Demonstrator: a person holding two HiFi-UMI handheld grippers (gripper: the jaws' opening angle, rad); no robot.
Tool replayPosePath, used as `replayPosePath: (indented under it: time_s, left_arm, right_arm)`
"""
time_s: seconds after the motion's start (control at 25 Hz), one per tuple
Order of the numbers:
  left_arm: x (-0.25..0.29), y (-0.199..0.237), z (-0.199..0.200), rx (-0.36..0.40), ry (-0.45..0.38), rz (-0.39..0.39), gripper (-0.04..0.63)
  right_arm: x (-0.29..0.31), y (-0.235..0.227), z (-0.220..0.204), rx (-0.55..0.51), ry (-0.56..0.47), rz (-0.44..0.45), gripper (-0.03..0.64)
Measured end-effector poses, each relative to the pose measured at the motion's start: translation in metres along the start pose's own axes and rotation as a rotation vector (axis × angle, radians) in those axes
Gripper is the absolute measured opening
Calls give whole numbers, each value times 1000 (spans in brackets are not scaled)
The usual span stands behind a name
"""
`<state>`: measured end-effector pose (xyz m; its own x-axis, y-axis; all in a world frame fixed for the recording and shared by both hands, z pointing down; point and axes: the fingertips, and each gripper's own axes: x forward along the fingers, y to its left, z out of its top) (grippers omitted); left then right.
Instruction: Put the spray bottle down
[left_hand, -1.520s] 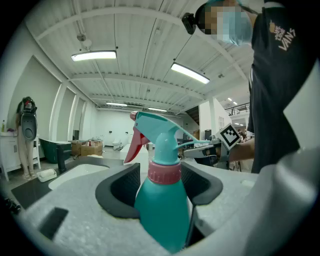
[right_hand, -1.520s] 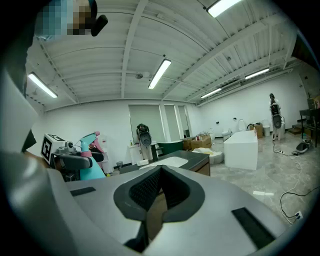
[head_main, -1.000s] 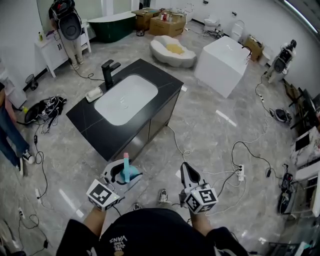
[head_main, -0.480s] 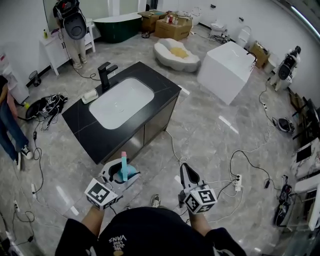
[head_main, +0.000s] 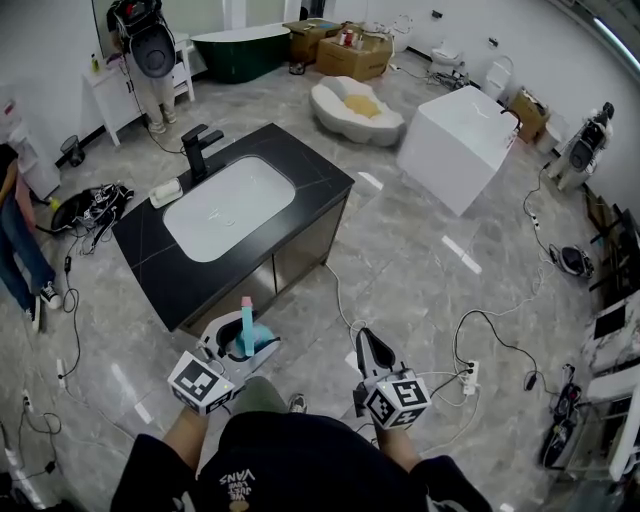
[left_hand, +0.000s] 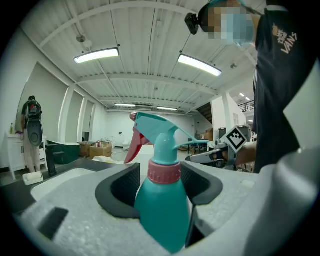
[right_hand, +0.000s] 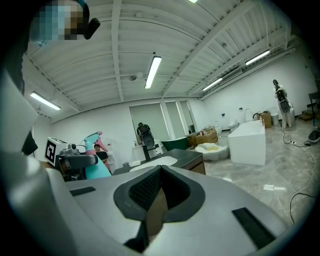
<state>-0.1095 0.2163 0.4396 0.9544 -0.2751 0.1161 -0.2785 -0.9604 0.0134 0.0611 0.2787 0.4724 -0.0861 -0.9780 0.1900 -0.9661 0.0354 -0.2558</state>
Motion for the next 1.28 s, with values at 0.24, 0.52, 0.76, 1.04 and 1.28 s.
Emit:
replayPosePath:
  time_s: [0.24, 0.52, 0.76, 1.04, 1.28]
  left_arm:
    - [26, 17, 3, -20, 0, 5, 259]
    - [69, 79, -4, -48, 1, 4, 259]
    - [122, 138, 9, -34, -3, -52, 259]
    - [164, 205, 18, -19, -3, -96, 259]
    - [179, 243, 26, -18, -12, -113, 259]
  right_arm:
    - [21, -25, 10, 11, 2, -5, 5]
    - [85, -48, 28, 0, 1, -9, 5]
    - [151, -74, 61, -17, -13, -33, 5]
    - [223, -91, 82, -13, -30, -60, 5]
    - [267, -92, 96, -18, -25, -65, 5]
